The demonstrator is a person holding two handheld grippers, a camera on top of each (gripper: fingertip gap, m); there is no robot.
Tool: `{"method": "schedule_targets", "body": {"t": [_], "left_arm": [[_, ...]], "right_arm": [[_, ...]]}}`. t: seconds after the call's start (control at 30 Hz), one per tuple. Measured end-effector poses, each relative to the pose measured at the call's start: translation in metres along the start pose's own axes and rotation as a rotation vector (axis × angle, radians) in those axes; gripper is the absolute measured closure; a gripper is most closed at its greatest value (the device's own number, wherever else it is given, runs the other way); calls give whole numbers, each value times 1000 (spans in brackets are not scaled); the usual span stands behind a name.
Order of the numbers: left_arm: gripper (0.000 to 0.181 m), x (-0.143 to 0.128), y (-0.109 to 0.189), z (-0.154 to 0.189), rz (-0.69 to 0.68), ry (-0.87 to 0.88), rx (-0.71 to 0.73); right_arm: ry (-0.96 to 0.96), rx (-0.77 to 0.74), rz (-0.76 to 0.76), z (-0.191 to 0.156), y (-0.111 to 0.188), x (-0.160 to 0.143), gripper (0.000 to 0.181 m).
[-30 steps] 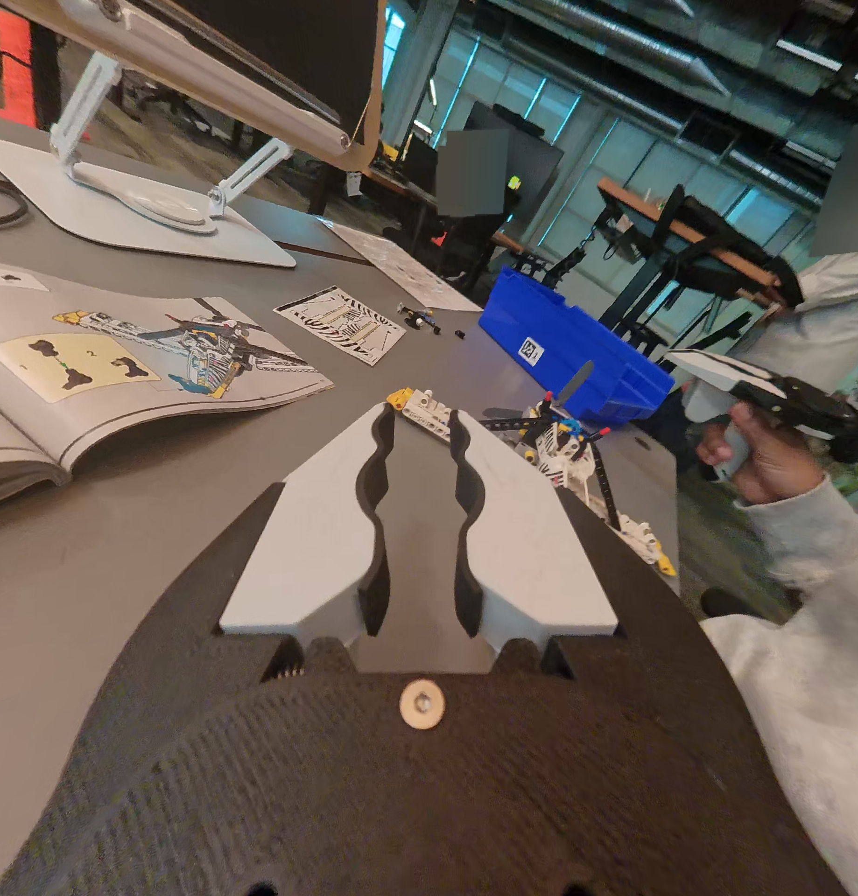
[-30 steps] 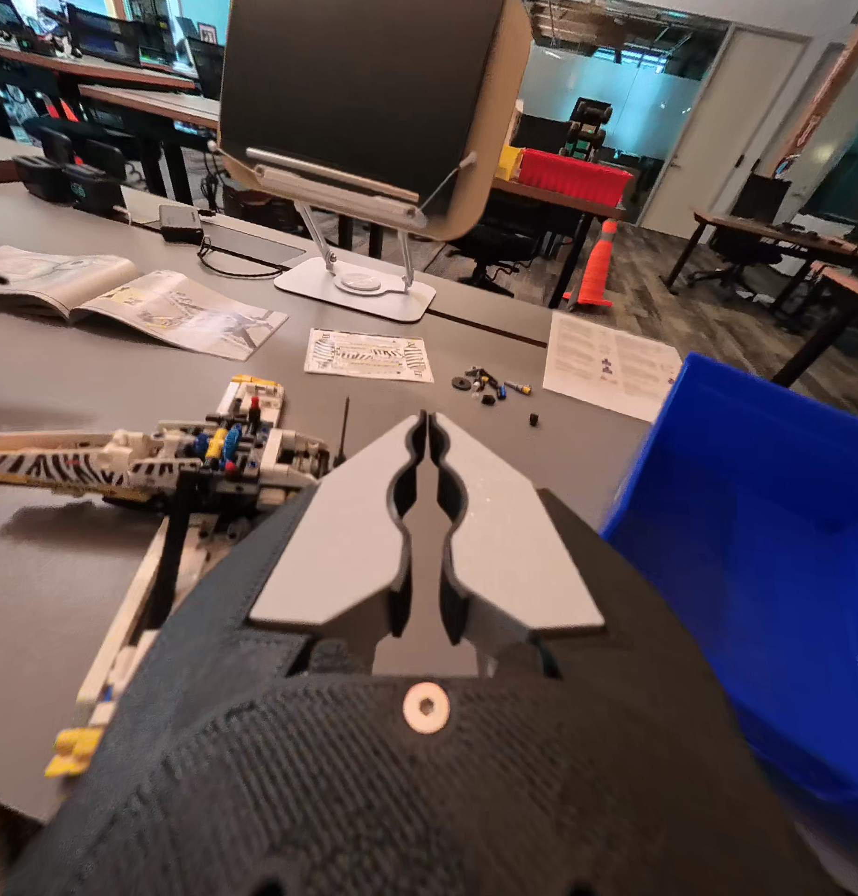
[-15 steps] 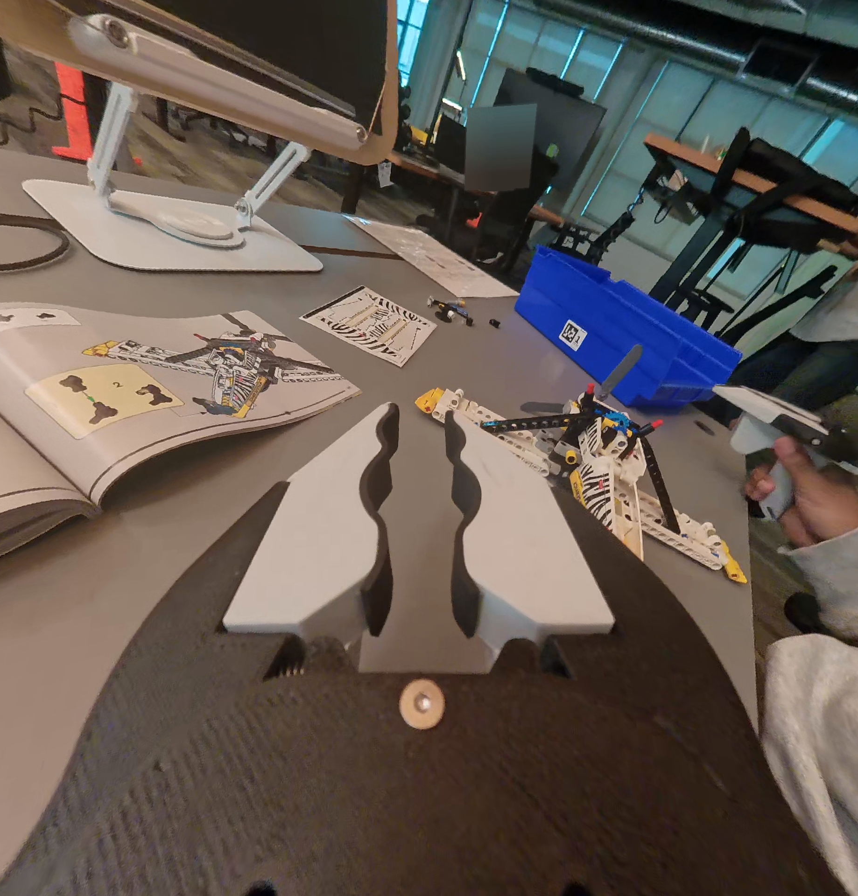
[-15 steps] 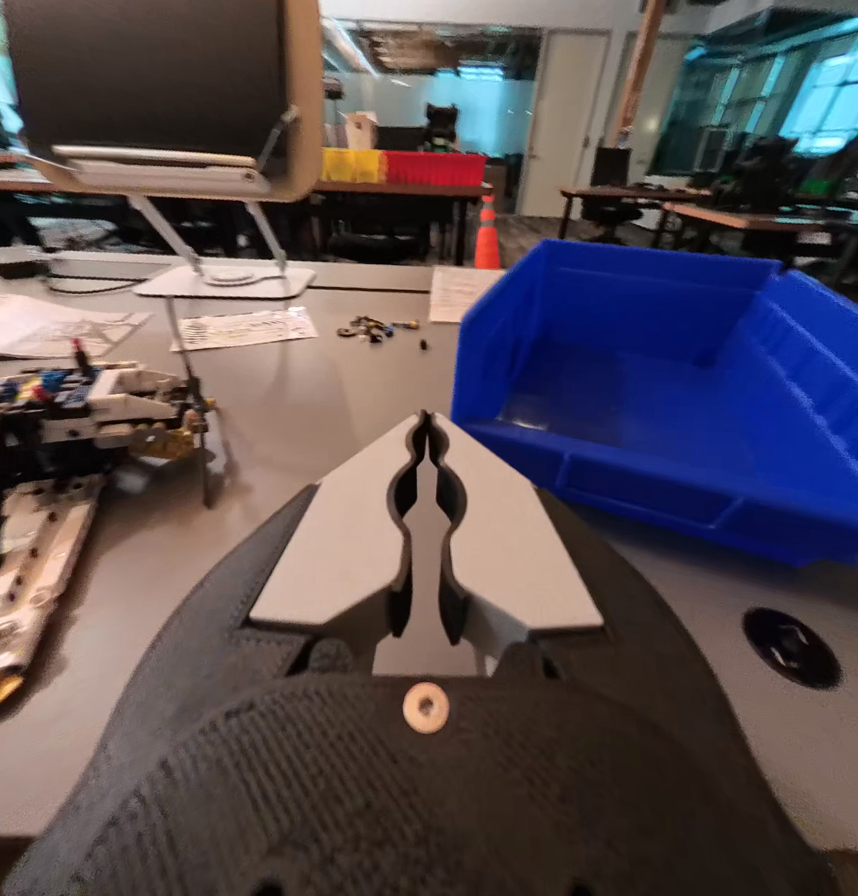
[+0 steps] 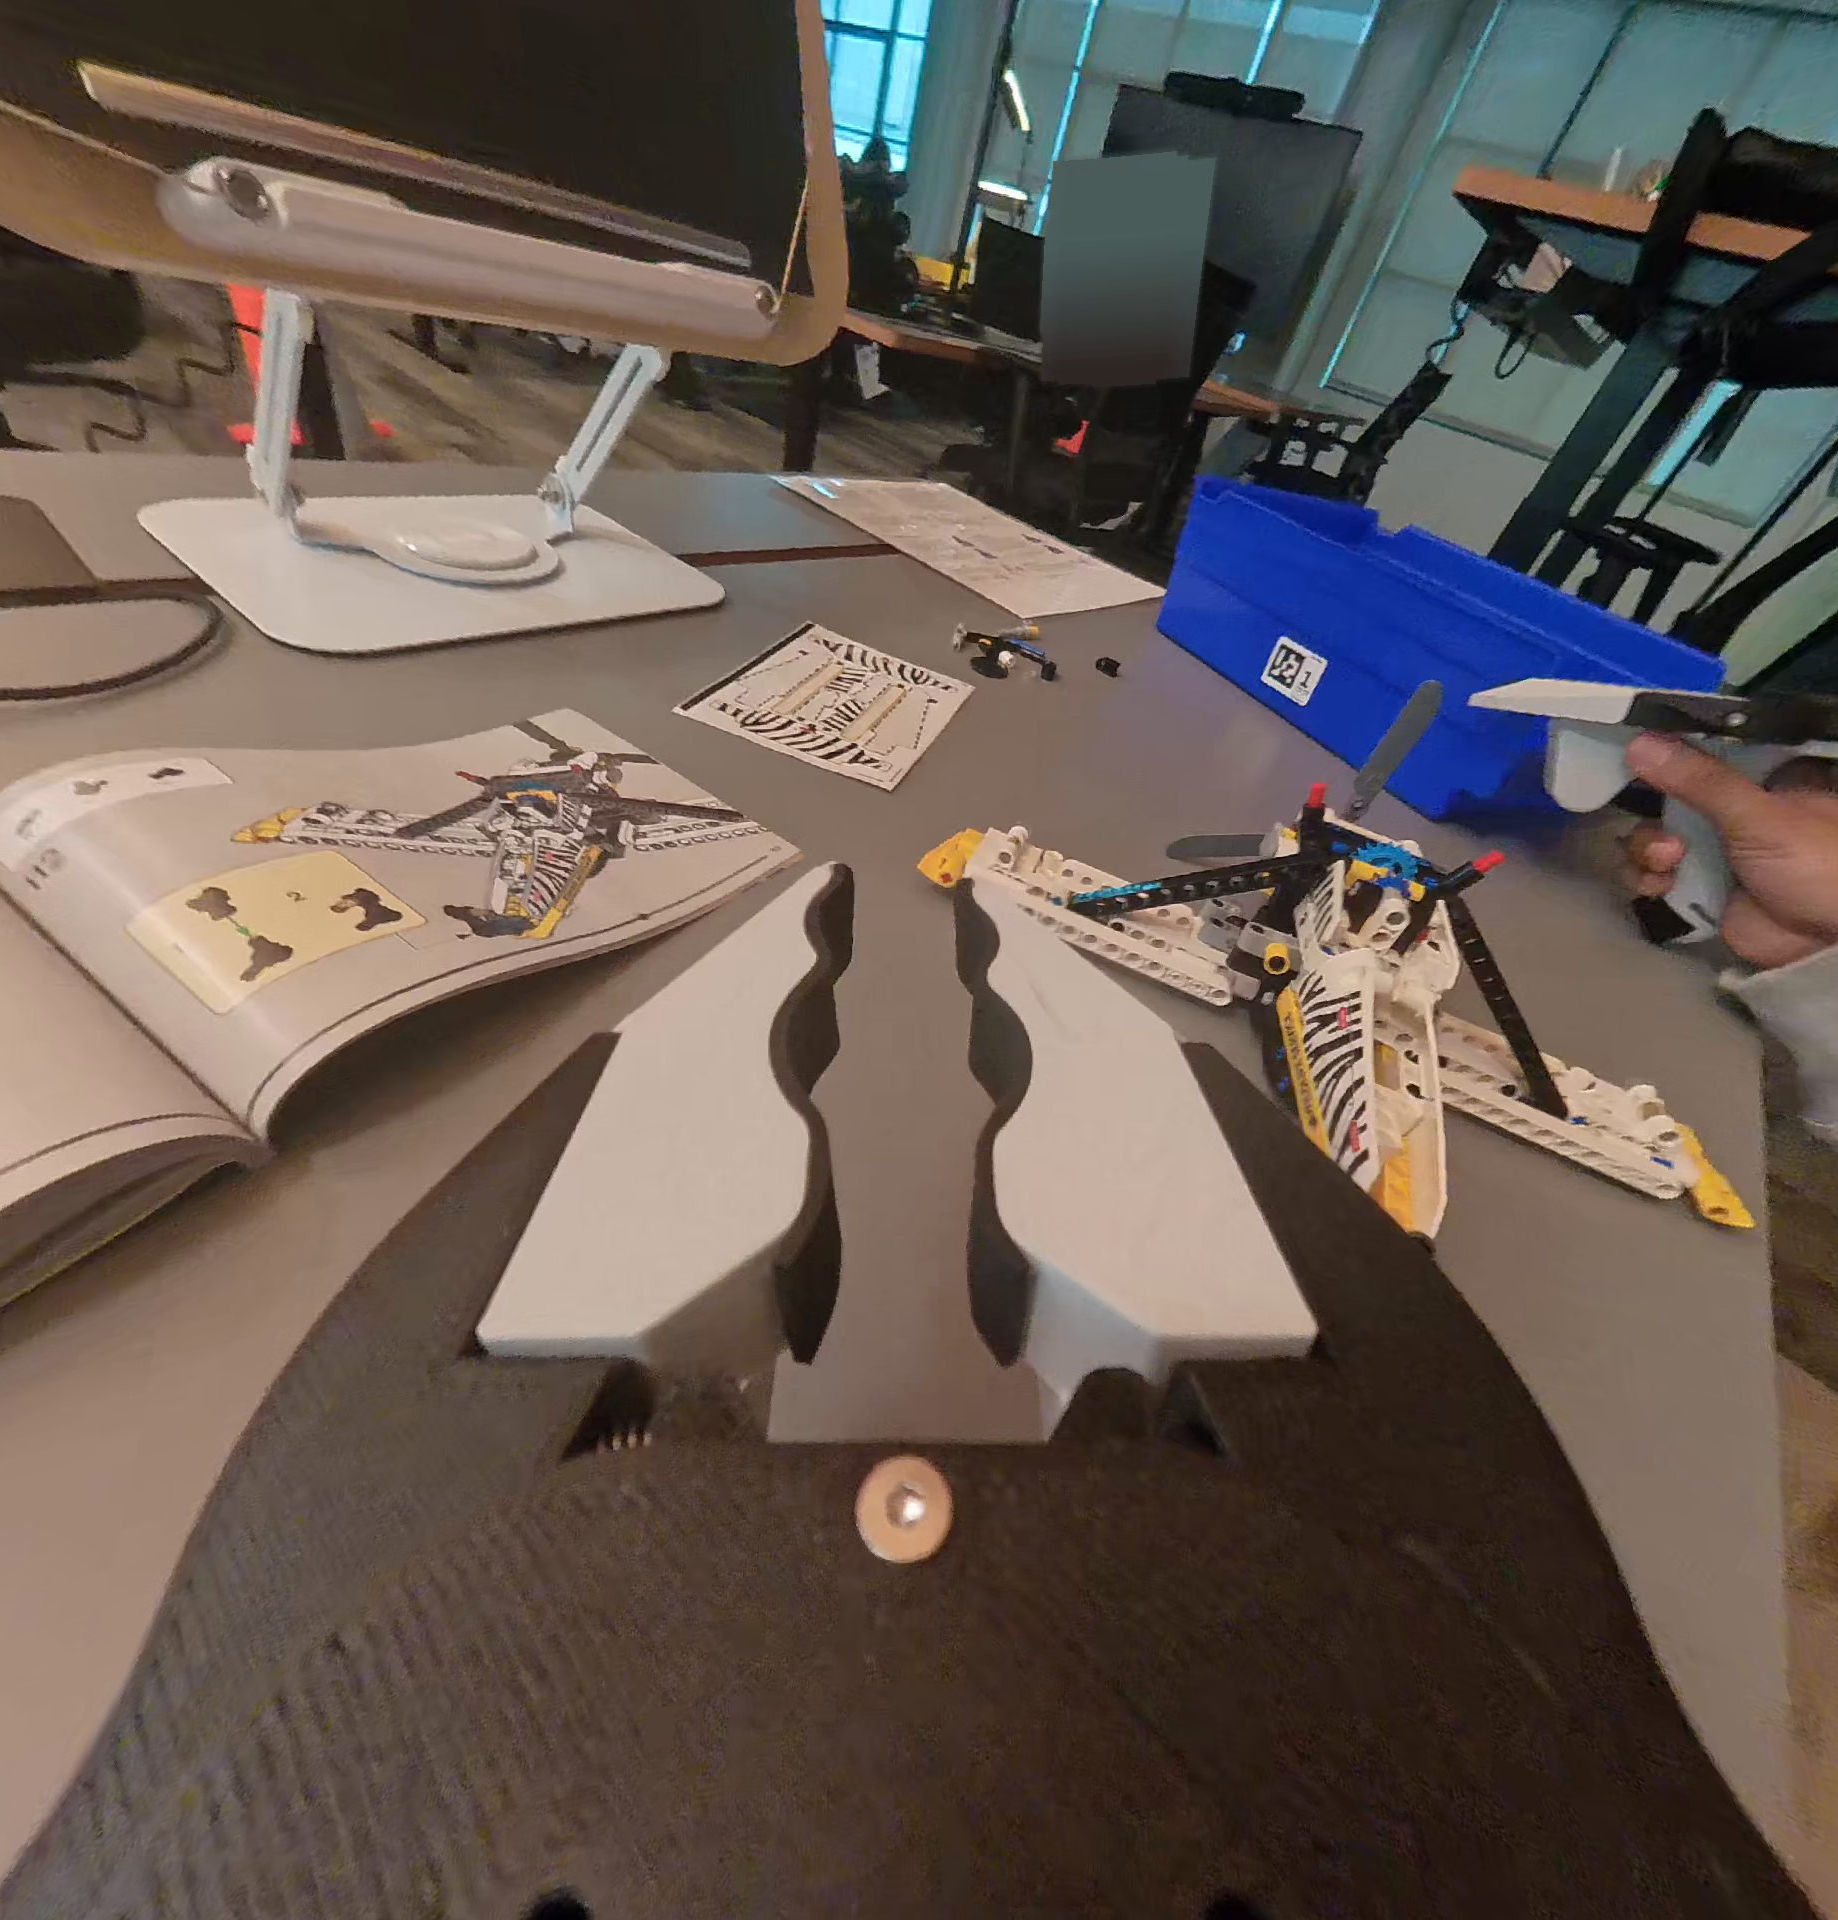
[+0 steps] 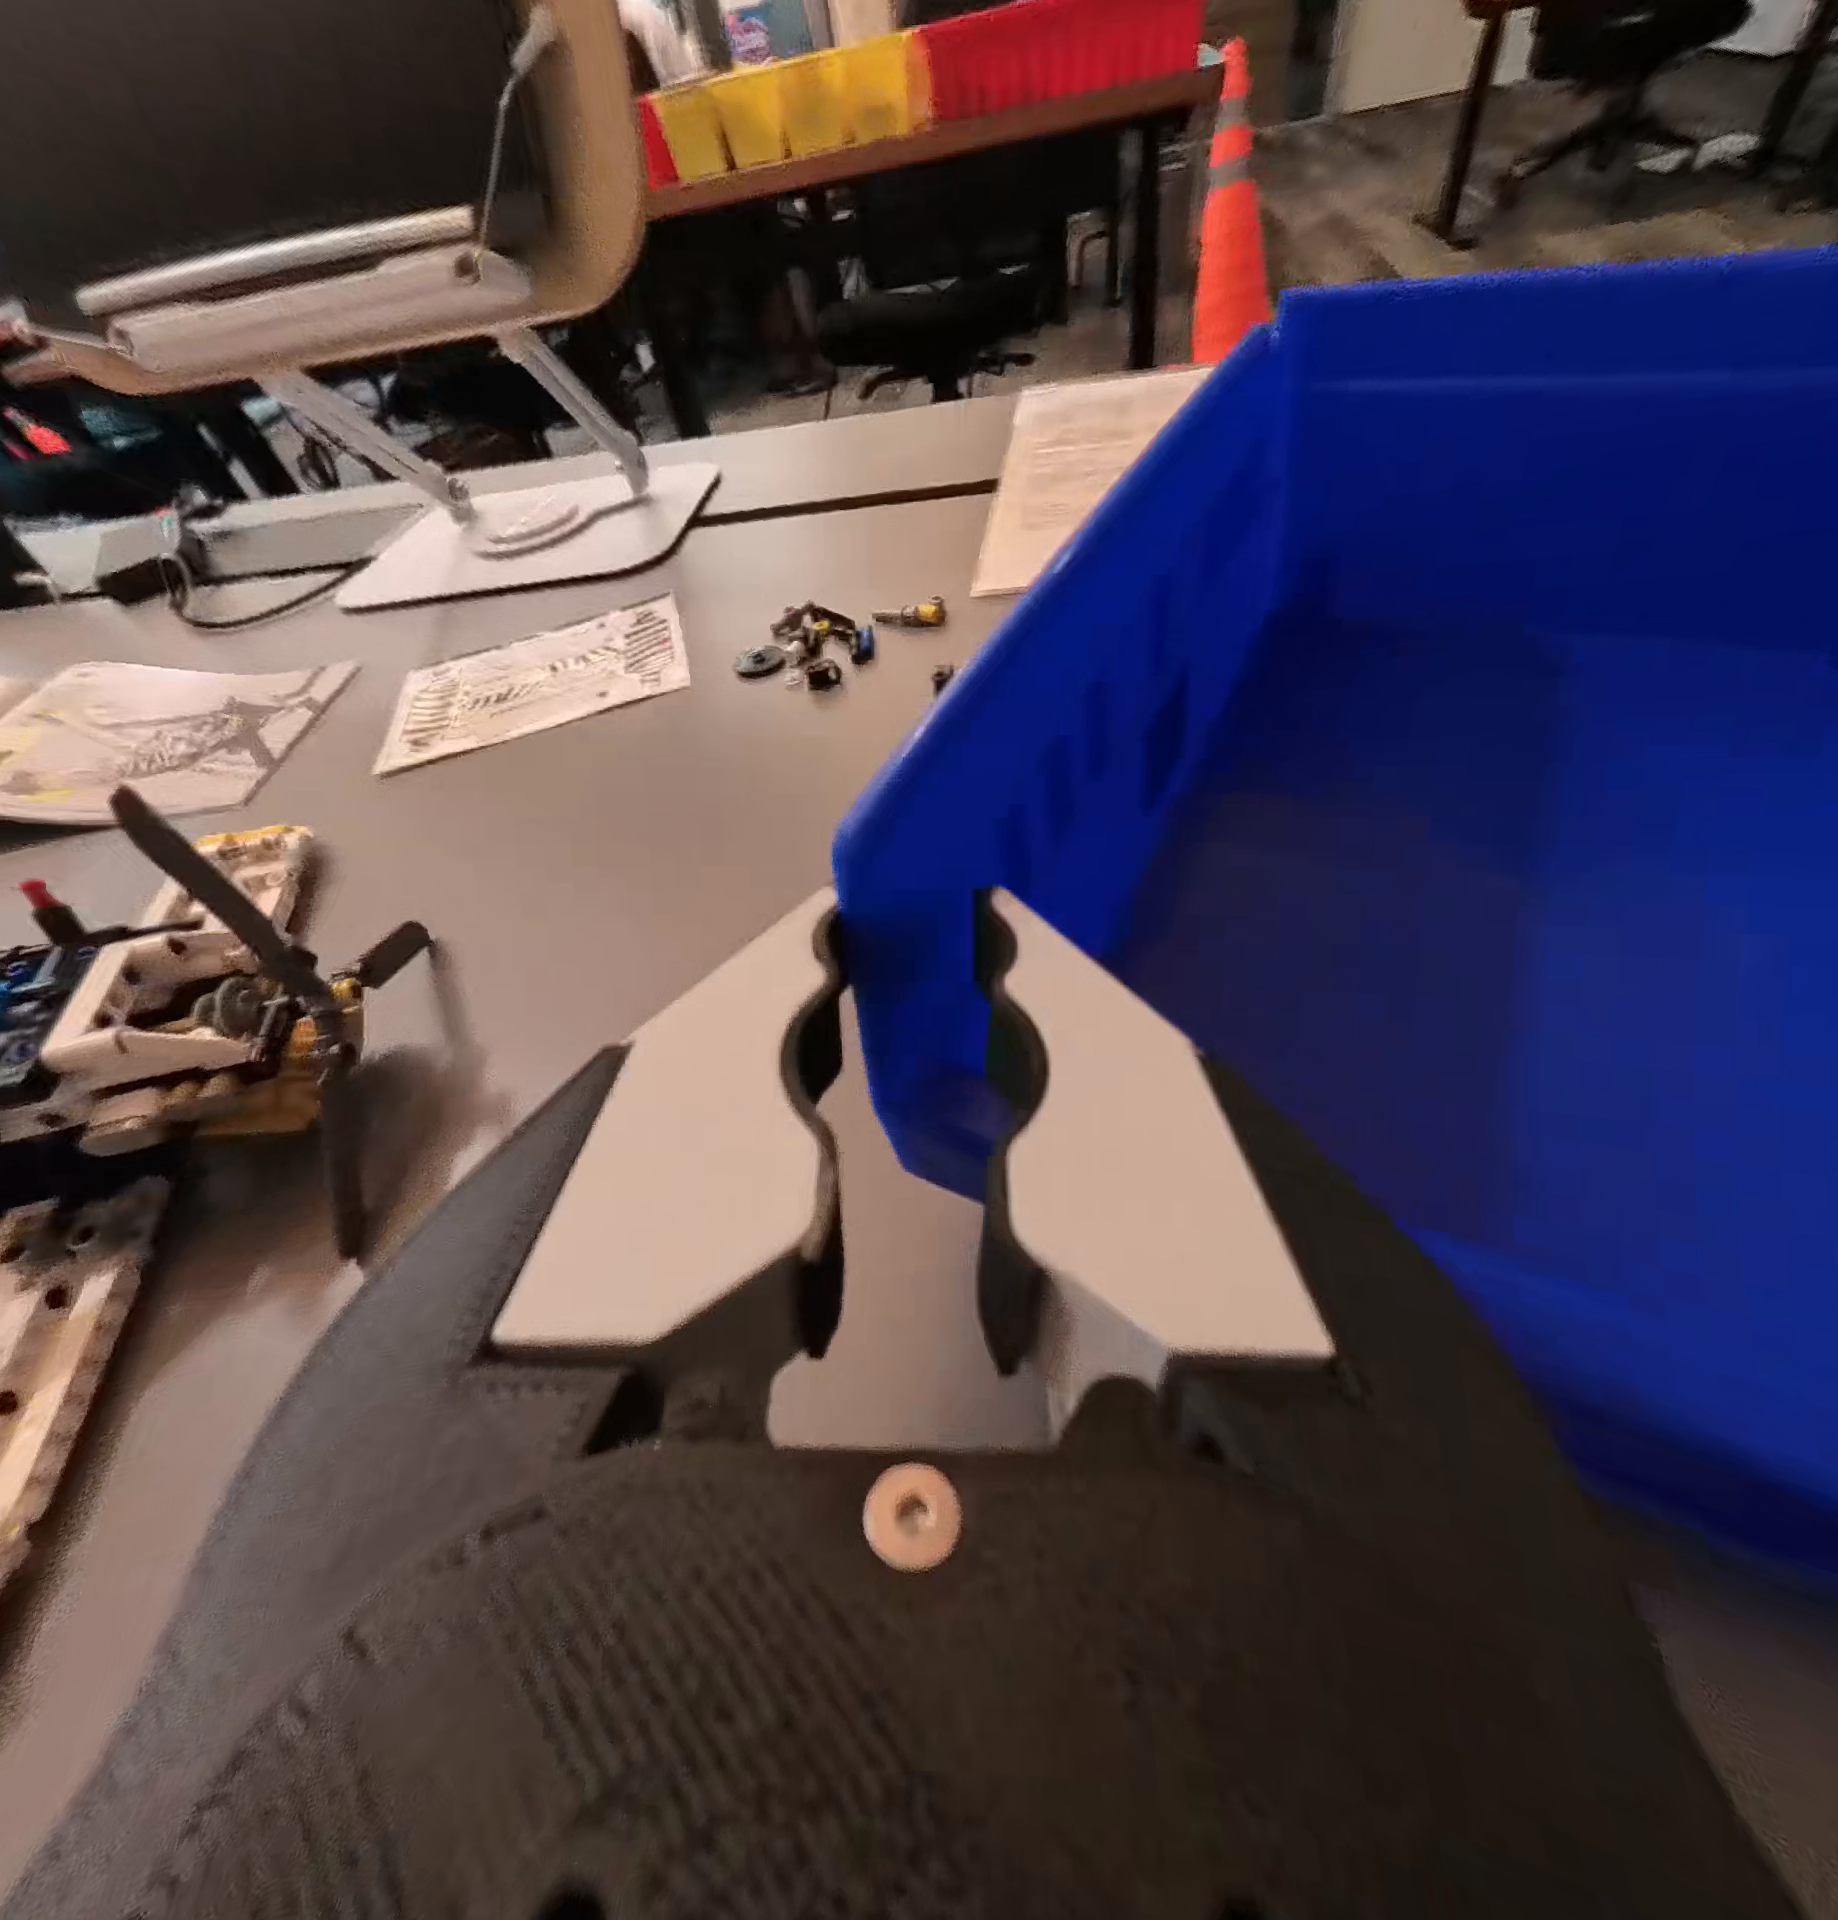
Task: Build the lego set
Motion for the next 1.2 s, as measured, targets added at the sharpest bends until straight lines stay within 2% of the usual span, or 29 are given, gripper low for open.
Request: {"method": "schedule_targets", "body": {"t": [0.2, 0.33, 0.5, 0.67, 1.1, 1.2], "left_arm": [[167, 3, 2, -8, 25, 40, 11], [164, 7, 10, -23, 78, 152, 11], [162, 9, 14, -30, 111, 187, 39], [161, 7, 11, -26, 83, 154, 28], [162, 7, 11, -26, 82, 147, 38], [174, 8, 16, -24, 98, 78, 66]], "right_arm": [[167, -27, -4, -4, 11, -1, 167], [152, 65, 65, -10, 19, 3, 168], [108, 165, 144, -13, 29, 8, 170], [203, 75, 108, -16, 25, 5, 181], [234, 37, 67, -16, 21, 2, 181], [248, 3, 67, -14, 22, 2, 181]]}}
Point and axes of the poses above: each gripper's, where its closed fingertips meet, y back along the fingers, x out of its top, z = x × y across the jaws, the point moved 4 cm from there along y, back along the fingers, and after that the axes turned 10 degrees about x, right-handed, at the moved point
